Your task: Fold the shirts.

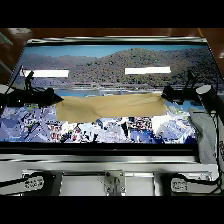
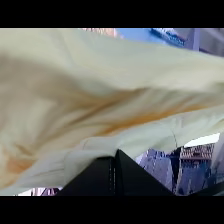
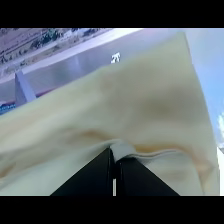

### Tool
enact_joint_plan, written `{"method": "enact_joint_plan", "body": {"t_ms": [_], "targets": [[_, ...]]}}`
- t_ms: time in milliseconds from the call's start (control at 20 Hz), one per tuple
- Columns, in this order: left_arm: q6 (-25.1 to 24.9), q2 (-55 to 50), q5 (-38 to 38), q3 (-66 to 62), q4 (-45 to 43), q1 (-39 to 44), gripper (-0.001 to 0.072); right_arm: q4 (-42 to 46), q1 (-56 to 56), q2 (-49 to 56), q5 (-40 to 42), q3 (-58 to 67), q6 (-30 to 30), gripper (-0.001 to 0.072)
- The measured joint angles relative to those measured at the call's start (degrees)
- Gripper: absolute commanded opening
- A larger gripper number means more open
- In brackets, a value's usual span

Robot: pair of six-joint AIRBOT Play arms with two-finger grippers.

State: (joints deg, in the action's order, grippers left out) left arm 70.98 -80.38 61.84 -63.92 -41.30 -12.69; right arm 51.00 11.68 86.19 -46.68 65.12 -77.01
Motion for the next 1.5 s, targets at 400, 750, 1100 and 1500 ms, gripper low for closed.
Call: {"method": "enact_joint_plan", "body": {"t_ms": [400,750,1100,1500], "targets": [[1.22,-15.34,-0.35,-9.07,2.12,-1.01,0.0101,3.72,-1.18,9.75,3.63,5.7,-3.45,0.0073],[2.25,-19.04,5.88,-12.7,2.78,-2.08,0.047,4.46,-0.55,10.19,2.12,6.54,-1.79,0.0683],[0.13,-16.59,13.53,-17.68,4.52,-2.16,0.0469,3.85,2.73,13.38,-2.91,6.78,-5.35,0.0683],[-1.86,-15.04,11.13,-18.34,5.73,5.53,0.0178,-7.15,0.15,16.83,-4.55,6.69,0.11,0.0058]]}}
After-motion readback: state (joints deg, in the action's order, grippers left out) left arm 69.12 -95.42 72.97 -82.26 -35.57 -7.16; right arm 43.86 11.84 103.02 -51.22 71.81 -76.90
